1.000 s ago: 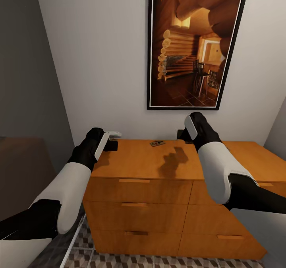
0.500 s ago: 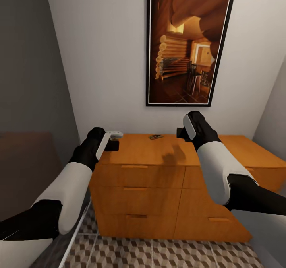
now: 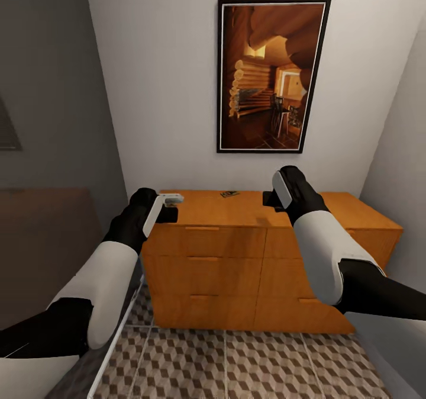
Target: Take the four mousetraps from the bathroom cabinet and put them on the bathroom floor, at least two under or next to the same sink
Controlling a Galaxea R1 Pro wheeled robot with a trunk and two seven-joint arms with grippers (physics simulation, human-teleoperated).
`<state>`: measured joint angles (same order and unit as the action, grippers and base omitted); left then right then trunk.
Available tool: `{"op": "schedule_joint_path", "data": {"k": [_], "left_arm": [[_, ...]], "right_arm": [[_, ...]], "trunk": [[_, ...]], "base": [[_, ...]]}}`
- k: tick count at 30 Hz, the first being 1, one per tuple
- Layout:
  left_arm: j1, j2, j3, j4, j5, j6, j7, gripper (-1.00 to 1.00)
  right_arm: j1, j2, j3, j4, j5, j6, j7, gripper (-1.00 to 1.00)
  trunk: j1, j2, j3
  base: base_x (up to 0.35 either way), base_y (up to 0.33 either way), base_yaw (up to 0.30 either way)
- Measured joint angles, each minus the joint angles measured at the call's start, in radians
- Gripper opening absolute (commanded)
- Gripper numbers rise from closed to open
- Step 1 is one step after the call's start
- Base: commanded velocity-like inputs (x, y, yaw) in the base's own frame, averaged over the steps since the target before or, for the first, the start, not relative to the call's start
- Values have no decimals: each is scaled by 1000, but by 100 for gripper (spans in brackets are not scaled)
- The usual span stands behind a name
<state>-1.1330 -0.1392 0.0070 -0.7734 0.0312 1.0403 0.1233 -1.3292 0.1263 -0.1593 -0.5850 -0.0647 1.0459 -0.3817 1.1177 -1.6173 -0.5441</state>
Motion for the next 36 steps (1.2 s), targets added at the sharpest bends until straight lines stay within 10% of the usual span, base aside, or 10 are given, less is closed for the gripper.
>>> {"op": "schedule_joint_path", "data": {"k": [36], "left_arm": [[0,-2,0,13,12,-1,-3,-100]], "right_arm": [[0,1,1,2,1,0,2,-100]], "trunk": [[-1,0,0]], "base": [[-296,-6,0]]}}
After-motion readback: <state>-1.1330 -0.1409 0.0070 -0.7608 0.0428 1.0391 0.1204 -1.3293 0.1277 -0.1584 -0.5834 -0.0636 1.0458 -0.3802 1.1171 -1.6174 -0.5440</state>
